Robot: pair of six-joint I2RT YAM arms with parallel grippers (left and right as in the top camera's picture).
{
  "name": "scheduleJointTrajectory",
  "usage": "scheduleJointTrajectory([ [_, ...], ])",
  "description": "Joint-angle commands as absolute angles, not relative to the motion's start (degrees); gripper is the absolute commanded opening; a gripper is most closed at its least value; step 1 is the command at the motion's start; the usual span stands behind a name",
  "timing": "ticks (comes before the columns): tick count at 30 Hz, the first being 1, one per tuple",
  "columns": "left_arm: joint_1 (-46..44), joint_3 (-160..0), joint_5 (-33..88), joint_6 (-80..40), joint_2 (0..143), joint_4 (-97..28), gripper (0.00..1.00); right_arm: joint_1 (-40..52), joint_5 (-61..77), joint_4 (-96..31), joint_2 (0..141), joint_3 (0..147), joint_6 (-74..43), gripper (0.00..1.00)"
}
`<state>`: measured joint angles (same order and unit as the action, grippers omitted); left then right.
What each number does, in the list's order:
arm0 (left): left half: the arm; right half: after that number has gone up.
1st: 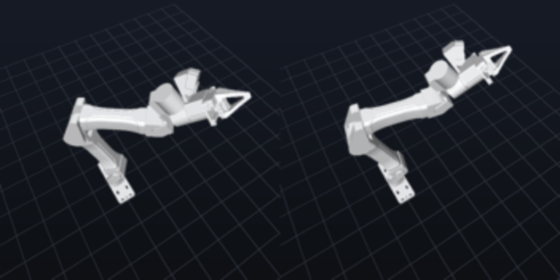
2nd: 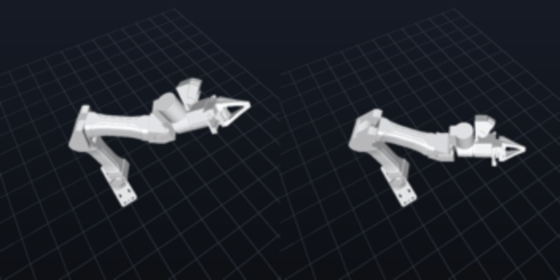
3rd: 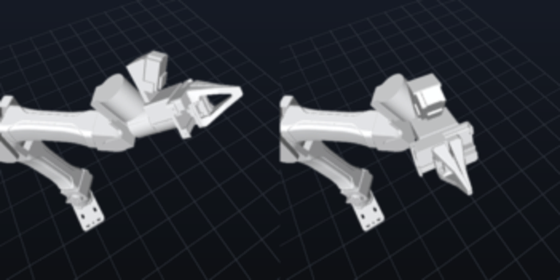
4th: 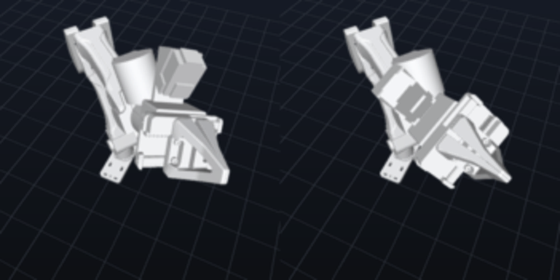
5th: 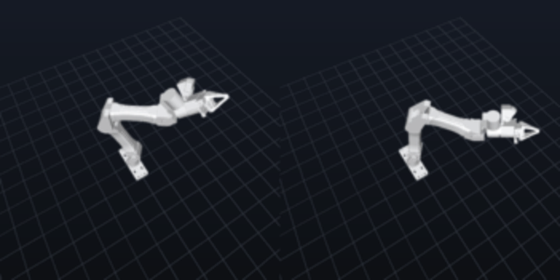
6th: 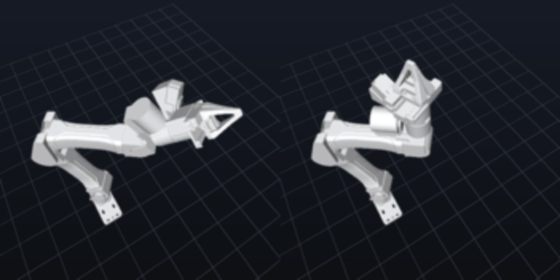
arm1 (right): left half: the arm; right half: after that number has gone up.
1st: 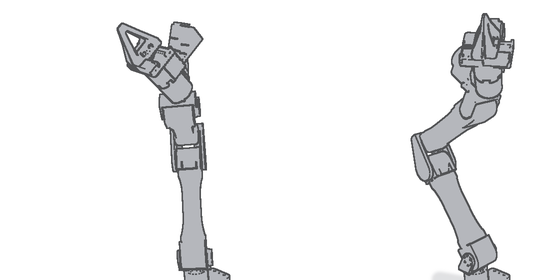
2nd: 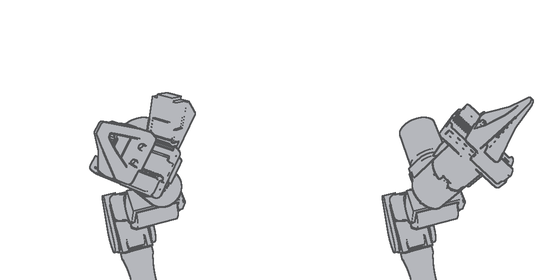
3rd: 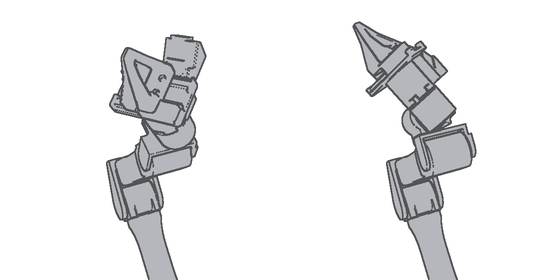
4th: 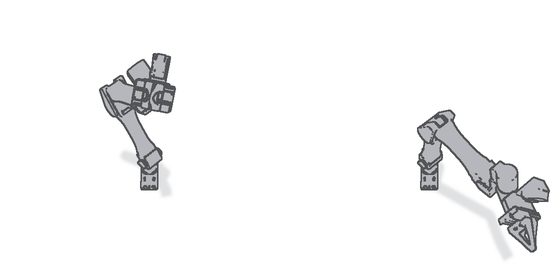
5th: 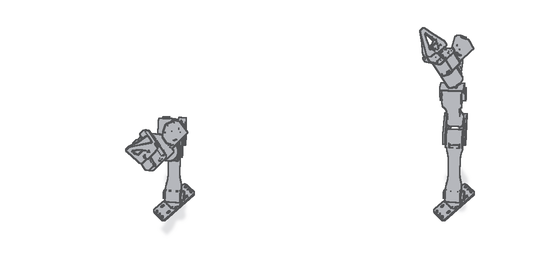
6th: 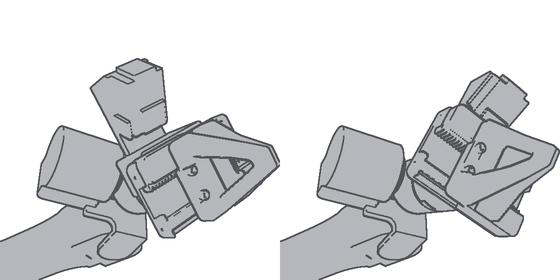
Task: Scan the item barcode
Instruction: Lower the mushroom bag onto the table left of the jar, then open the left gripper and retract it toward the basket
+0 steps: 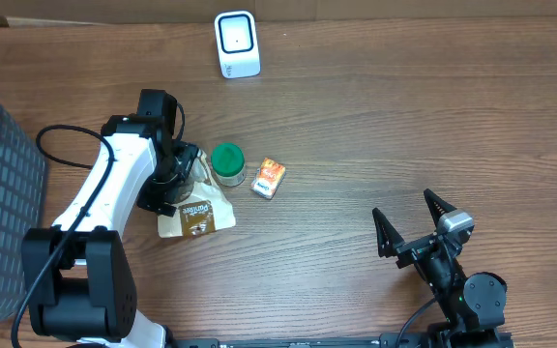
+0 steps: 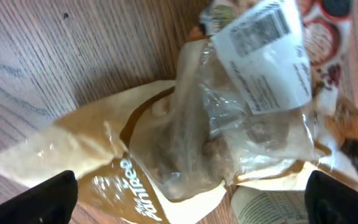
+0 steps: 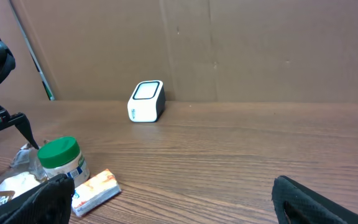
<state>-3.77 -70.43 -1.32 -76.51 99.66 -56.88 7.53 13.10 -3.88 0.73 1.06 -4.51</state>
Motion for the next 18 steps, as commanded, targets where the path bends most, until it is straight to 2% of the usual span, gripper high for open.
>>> scheduleJointTrajectory([
  [1, -3.6, -70.6, -1.9, -71.7, 99.2, -57.0, 1.00, 7.3, 12.9, -3.5, 0.2, 0.5, -4.9, 1.00],
  [8, -0.2, -81.9, -5.2, -59.3, 97.2, -65.5, 1.00, 7.3, 12.9, -3.5, 0.2, 0.5, -4.9, 1.00],
  [14, 1.5, -101.3, -6.2, -36.5, 94.0, -72.9, 1.00, 7.3, 12.9, -3.5, 0.2, 0.5, -4.9, 1.00],
  [18, 1.6, -112.0, -5.0, -25.9, 92.3, -75.4, 1.00, 7.3, 12.9, -3.5, 0.2, 0.5, -4.9, 1.00],
])
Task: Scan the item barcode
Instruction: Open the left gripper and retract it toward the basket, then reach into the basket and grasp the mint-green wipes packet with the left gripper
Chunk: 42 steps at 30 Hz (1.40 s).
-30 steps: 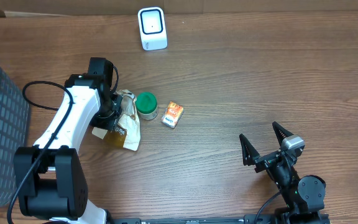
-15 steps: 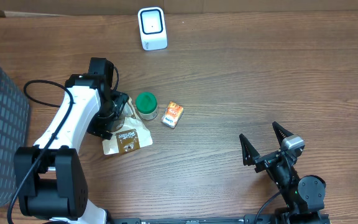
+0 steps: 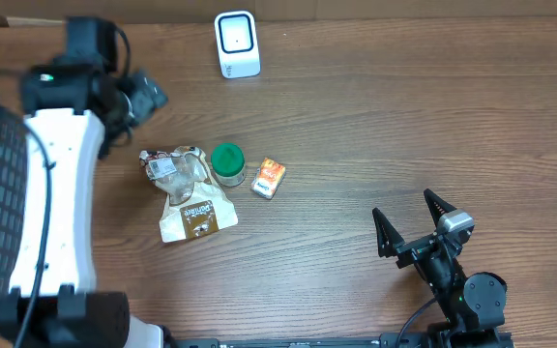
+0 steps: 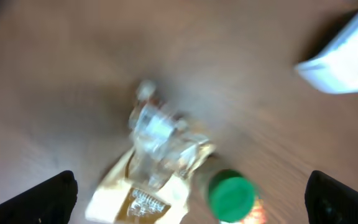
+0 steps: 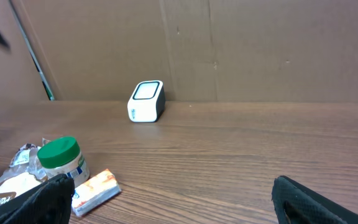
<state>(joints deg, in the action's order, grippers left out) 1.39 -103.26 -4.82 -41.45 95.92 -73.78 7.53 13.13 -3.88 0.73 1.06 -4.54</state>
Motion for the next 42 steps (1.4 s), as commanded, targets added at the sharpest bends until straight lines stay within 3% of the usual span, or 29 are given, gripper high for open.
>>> scheduleJointTrajectory([
  [1, 1.6, -114.7, -4.9, -23.5, 91.9, -76.3, 1.00, 7.3, 12.9, -3.5, 0.2, 0.5, -4.9, 1.00],
  [9, 7.3, -132.7, -13.9, -19.4, 90.1, -83.2, 1.00, 7.3, 12.9, -3.5, 0.2, 0.5, -4.9, 1.00],
  [24, 46.1, -132.4, -4.4, -27.0, 95.6, -87.7, 1.00, 7.3, 12.9, -3.5, 0.2, 0.5, -4.9, 1.00],
  [33, 50.6, -125.0, -7.4, -28.8, 103.2, -85.8, 0.97, 7.3, 12.9, -3.5, 0.2, 0.5, -4.9, 1.00],
  [42, 51.9, -106.8, -13.1, -27.0, 103.9, -69.6, 0.97, 7.3, 12.9, -3.5, 0.2, 0.5, -4.9, 1.00],
])
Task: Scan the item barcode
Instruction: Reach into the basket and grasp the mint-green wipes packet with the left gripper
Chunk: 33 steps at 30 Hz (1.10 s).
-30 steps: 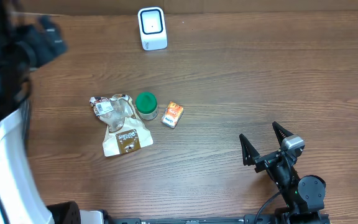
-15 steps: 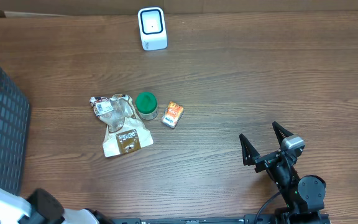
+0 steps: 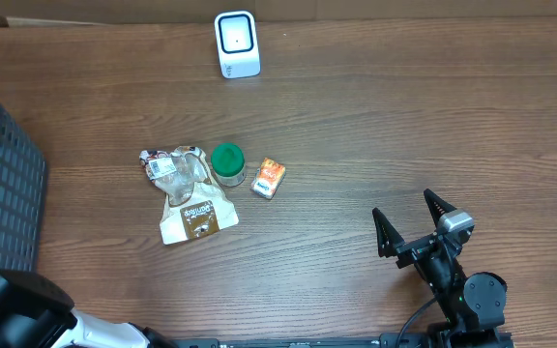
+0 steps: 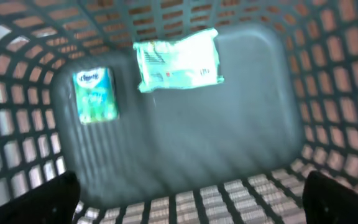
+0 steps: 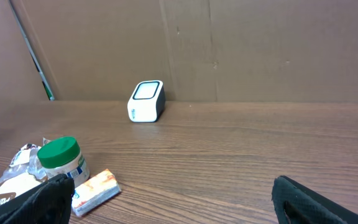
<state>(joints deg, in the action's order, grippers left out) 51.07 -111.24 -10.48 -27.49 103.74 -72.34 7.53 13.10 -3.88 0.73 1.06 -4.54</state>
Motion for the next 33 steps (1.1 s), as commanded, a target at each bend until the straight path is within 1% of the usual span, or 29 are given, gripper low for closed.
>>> scheduleJointTrajectory([
  [1, 51.8, -104.5, -13.1, -25.8, 103.9, -67.0, 0.97, 7.3, 12.9, -3.5, 0.2, 0.5, -4.9, 1.00],
  [4, 51.8, -98.3, -13.1, -22.5, 104.0, -59.7, 0.98, 7.3, 12.9, -3.5, 0.2, 0.5, -4.9, 1.00],
  [8, 51.9, -91.0, -14.0, -18.6, 104.0, -50.4, 0.94, 7.3, 12.9, -3.5, 0.2, 0.5, -5.0, 1.00],
  [10, 51.9, -88.5, -14.0, -15.4, 104.4, -46.3, 0.91, 7.3, 12.9, -3.5, 0.2, 0.5, -4.9, 1.00],
  [14, 52.0, -86.6, -14.0, -10.2, 106.4, -40.8, 0.91, 7.3, 12.9, -3.5, 0.2, 0.5, -4.9, 1.00],
  [21, 55.4, -86.6, -13.7, -14.4, 111.6, -39.7, 0.91, 7.3, 12.9, -3.5, 0.2, 0.5, -4.9, 1.00],
  [23, 56.8, -86.6, -13.5, -15.2, 112.9, -39.8, 0.88, 7.3, 12.9, -3.5, 0.2, 0.5, -4.9, 1.00],
  [29, 59.7, -86.6, -13.1, -18.3, 113.5, -39.6, 0.87, 7.3, 12.9, -3.5, 0.2, 0.5, -4.9, 1.00],
  [33, 60.8, -86.6, -10.4, -18.3, 114.1, -38.7, 0.86, 7.3, 12.9, -3.5, 0.2, 0.5, -4.9, 1.00],
])
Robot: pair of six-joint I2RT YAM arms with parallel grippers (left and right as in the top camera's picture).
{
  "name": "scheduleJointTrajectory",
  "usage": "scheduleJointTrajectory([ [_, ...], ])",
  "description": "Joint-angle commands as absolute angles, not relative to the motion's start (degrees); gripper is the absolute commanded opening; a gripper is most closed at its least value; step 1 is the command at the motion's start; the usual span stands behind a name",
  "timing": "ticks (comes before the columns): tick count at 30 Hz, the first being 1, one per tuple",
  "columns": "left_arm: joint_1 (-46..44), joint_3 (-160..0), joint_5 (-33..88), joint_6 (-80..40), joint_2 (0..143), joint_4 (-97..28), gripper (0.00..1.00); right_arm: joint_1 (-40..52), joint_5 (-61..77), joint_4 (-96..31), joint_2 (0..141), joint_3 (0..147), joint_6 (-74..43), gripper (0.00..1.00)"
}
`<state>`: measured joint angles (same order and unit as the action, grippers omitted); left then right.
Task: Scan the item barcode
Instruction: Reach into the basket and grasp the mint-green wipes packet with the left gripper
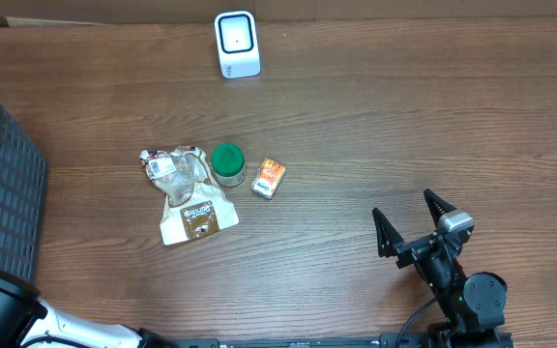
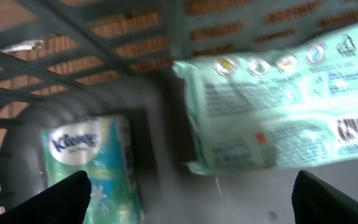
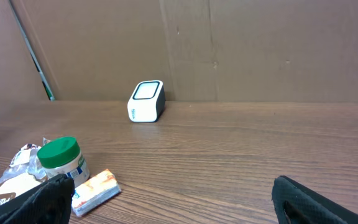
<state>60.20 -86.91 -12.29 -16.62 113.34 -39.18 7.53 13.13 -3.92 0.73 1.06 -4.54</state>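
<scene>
My left gripper (image 2: 191, 208) is open, low inside the grey basket; only its dark fingertips (image 2: 67, 196) show. Beneath it lie a Kleenex tissue pack (image 2: 92, 168) and a pale green pack (image 2: 278, 118) with a barcode at its right end. Nothing sits between the jaws. The white scanner (image 1: 237, 43) stands at the table's back edge. My right gripper (image 1: 414, 227) rests open near the front right, apart from everything. In the overhead view only part of the left arm (image 1: 8, 319) shows, at the bottom left.
A crumpled snack bag (image 1: 187, 198), a green-lidded jar (image 1: 227, 162) and a small orange pack (image 1: 269, 178) lie together mid-table. The basket's lattice walls (image 2: 104, 31) rise around the left gripper. A cardboard wall (image 3: 229, 43) backs the table.
The left gripper sits much lower in the basket: the two packs fill its view instead of lying small on the floor. The right arm and the table items are unchanged.
At first the left gripper stood open right over the snack bag on the table. Then it was up near the back left with the bag left lying. Later it looked down into the basket, and now it is close to the two packs there.
</scene>
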Motion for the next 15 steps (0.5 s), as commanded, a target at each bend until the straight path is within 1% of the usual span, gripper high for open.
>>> scheduleJointTrajectory([
  [1, 60.8, -86.6, -10.4, -18.5, 114.6, -38.4, 0.86, 7.3, 12.9, -3.5, 0.2, 0.5, -4.9, 1.00],
  [8, 60.8, -86.6, -10.5, -18.5, 118.2, -35.3, 0.86, 7.3, 12.9, -3.5, 0.2, 0.5, -5.0, 1.00],
  [12, 60.8, -86.6, -10.5, -18.5, 120.6, -32.4, 0.84, 7.3, 12.9, -3.5, 0.2, 0.5, -4.9, 1.00],
  [14, 60.8, -86.6, -10.3, -18.5, 121.6, -31.4, 0.78, 7.3, 12.9, -3.5, 0.2, 0.5, -4.9, 1.00],
  [15, 60.8, -86.6, -10.1, -18.5, 122.1, -31.0, 0.72, 7.3, 12.9, -3.5, 0.2, 0.5, -4.9, 1.00],
])
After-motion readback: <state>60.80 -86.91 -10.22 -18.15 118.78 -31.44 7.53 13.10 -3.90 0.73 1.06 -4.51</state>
